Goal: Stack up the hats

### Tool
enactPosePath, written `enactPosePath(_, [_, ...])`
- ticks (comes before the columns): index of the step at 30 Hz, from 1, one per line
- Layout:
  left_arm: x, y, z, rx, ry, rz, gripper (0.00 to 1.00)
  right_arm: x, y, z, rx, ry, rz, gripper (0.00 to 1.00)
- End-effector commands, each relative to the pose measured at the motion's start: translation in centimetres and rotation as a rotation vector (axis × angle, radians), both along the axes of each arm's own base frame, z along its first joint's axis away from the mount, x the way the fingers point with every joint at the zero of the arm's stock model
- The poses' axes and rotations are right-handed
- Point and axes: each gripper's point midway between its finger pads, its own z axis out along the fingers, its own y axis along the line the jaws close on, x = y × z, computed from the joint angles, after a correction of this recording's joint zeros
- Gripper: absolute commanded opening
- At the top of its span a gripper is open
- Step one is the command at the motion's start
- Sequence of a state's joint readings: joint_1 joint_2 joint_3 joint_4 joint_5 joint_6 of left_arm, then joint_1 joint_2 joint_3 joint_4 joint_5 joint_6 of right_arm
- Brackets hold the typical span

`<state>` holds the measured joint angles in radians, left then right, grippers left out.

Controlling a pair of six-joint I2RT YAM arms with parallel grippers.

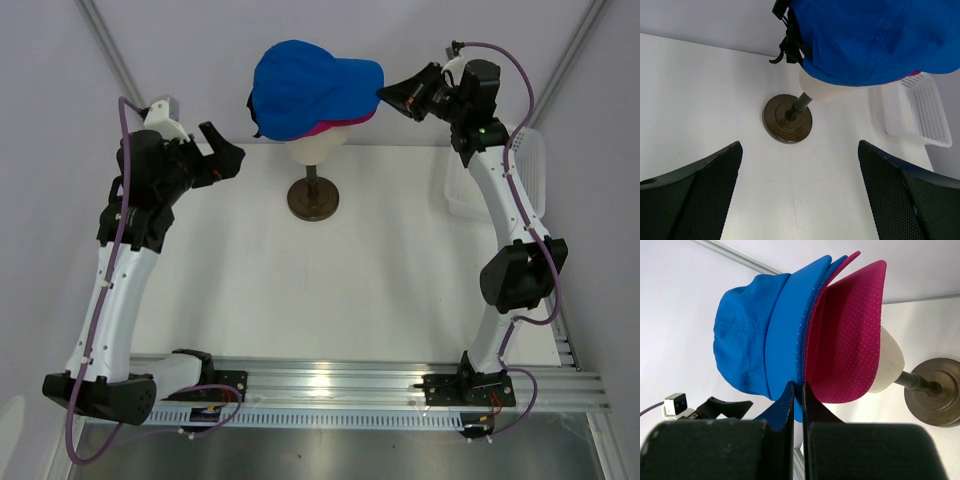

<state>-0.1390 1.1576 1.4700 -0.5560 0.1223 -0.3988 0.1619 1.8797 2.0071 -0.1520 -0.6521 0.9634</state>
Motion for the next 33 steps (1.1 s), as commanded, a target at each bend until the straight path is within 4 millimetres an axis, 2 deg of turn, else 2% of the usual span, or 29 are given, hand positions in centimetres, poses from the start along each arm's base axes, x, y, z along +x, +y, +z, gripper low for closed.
enactPosePath(1, [-0.6,0.5,1.8,0.009,-0.060,0.014,0.99,1.1,-0.6,-0.9,-0.035,-0.005,-0.038,0.00])
enactPosePath(7, [-0.7,0.6,1.8,0.008,-0.060,0.014,0.99,1.2,-0.7,-2.3,-0.079,0.004,-0.047,0.00])
enactPosePath(10, [-0.8,0.5,1.8,0.010,-0.057,0.009,0.99,1.1,-0.9,-2.4,-0.076,-0.020,-0.034,0.01])
enactPosePath(11, [-0.8,0.5,1.9,0.013,-0.060,0.008,0.99,1.0,-0.8,-2.2,-0.074,-0.027,-0.030,0.04])
enactPosePath(12, [-0.9,0.5,1.9,0.015,-0.058,0.008,0.99,0.8,-0.8,-1.7,-0.073,-0.049,-0.020,0.12])
enactPosePath(14, [-1.1,0.7,2.0,0.024,-0.054,0.012,1.00,0.4,-0.9,-0.5,-0.072,-0.093,-0.010,0.20])
enactPosePath(15, [-1.2,0.8,2.5,0.027,-0.065,0.013,0.99,0.0,-0.9,0.4,-0.079,-0.131,0.004,0.30])
enactPosePath(17, [-1.5,1.0,2.6,0.036,-0.065,0.022,1.00,-0.7,-1.2,2.3,-0.090,-0.186,0.010,0.43])
enactPosePath(18, [-1.6,1.1,2.8,0.037,-0.067,0.023,1.00,-1.2,-1.3,2.8,-0.100,-0.196,0.025,0.59])
enactPosePath(20, [-2.2,1.2,3.2,0.042,-0.071,0.025,1.00,-2.5,-2.2,5.3,-0.140,-0.283,0.016,0.74])
enactPosePath(21, [-2.4,1.3,3.2,0.040,-0.069,0.030,1.00,-3.0,-2.5,5.5,-0.160,-0.290,0.017,0.95])
enactPosePath(22, [-2.6,1.3,3.1,0.038,-0.066,0.033,1.00,-3.4,-2.9,6.1,-0.181,-0.312,0.005,1.00])
enactPosePath(23, [-2.8,1.4,2.9,0.039,-0.059,0.032,1.00,-4.4,-3.7,7.4,-0.221,-0.369,-0.016,0.99])
enactPosePath(25, [-3.4,1.6,1.7,0.045,-0.018,0.038,1.00,-5.1,-4.7,7.4,-0.275,-0.372,-0.055,0.99])
enactPosePath(26, [-3.7,1.7,1.0,0.050,0.005,0.042,1.00,-6.2,-5.4,8.2,-0.320,-0.413,-0.083,0.99])
enactPosePath(28, [-4.7,2.2,0.1,0.059,0.034,0.062,1.00,-6.5,-6.7,7.0,-0.392,-0.371,-0.156,1.00])
enactPosePath(29, [-5.0,2.2,-1.3,0.063,0.067,0.058,0.99,-7.8,-7.5,7.1,-0.439,-0.382,-0.177,0.99])
enactPosePath(30, [-5.8,2.1,-1.2,0.059,0.054,0.050,0.99,-7.5,-8.4,5.6,-0.477,-0.338,-0.225,1.00])
enactPosePath(31, [-6.3,1.9,-2.0,0.055,0.068,0.034,1.00,-7.7,-9.0,4.8,-0.501,-0.317,-0.252,1.00])
enactPosePath(32, [-6.7,1.8,-2.9,0.051,0.084,0.025,0.99,-9.0,-9.8,5.2,-0.517,-0.328,-0.288,1.00])
enactPosePath(33, [-7.1,1.7,-3.1,0.037,0.085,0.025,1.00,-8.6,-10.7,2.5,-0.550,-0.259,-0.330,1.00])
